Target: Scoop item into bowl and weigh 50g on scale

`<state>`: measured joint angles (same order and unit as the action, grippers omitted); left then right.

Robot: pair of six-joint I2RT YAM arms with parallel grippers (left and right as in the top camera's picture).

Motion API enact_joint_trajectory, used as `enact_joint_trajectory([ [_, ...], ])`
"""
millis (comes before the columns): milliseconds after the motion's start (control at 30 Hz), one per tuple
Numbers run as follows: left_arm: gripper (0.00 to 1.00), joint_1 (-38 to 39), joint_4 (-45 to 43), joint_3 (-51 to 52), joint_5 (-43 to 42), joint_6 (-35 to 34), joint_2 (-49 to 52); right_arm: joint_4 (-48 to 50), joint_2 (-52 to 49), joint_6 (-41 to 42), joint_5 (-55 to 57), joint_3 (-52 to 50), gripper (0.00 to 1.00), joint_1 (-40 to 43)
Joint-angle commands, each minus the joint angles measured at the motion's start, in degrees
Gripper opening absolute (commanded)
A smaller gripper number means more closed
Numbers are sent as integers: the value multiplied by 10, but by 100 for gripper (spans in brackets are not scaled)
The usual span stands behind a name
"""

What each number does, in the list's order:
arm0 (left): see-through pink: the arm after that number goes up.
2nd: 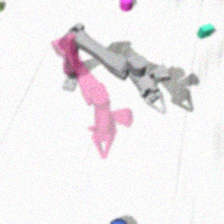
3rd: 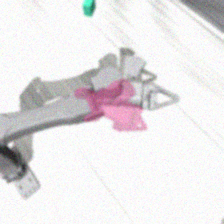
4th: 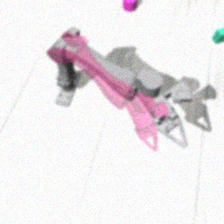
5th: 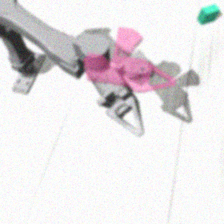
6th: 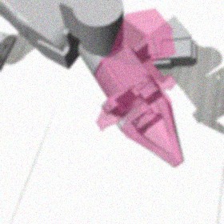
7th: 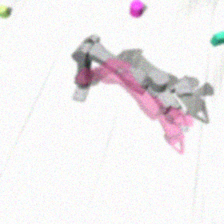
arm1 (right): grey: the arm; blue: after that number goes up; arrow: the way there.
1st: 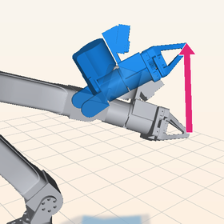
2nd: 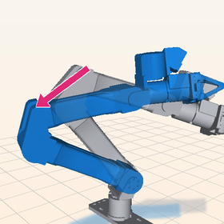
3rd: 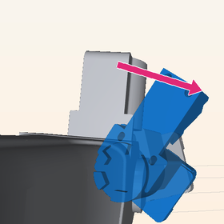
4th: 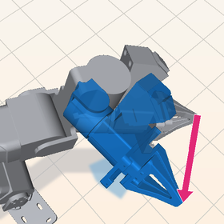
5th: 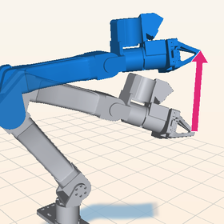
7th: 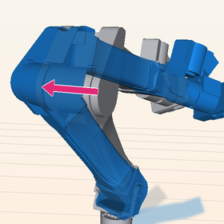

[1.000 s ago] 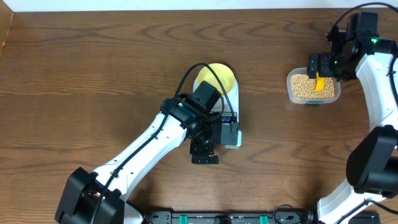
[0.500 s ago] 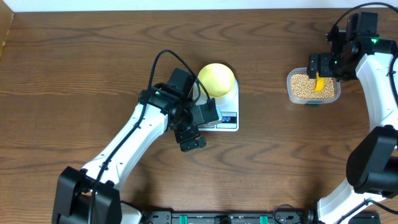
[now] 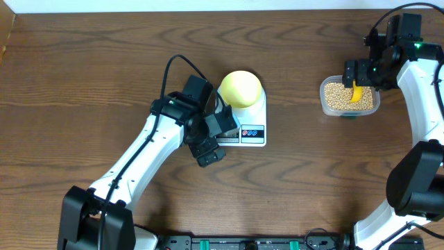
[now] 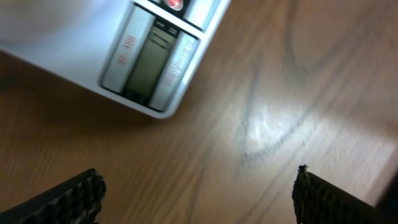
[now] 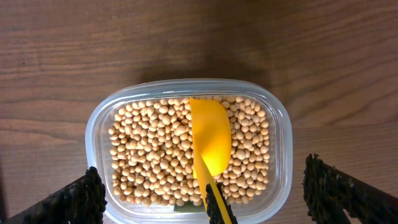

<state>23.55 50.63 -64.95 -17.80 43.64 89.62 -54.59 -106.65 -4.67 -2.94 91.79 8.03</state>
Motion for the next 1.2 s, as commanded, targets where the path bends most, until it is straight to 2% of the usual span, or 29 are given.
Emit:
enact_joint_trajectory([
  [0, 98, -12, -10, 2, 3, -77, 10, -1, 13, -6, 4, 9, 99, 1],
  [133, 98, -19, -9, 2, 3, -89, 13, -1, 13, -6, 4, 9, 99, 1],
  [467, 98, -21, -19, -19, 3, -182, 14, -1, 13, -5, 4, 9, 99, 1],
  [700, 98, -20, -20, -50, 0, -205, 14, -1, 13, -6, 4, 9, 99, 1],
  [833, 98, -19, -24, -50, -40, -199, 14, -1, 13, -6, 4, 9, 99, 1],
  [1167, 98, -19, -1, -49, -62, -58, 14, -1, 13, -6, 4, 9, 99, 1],
])
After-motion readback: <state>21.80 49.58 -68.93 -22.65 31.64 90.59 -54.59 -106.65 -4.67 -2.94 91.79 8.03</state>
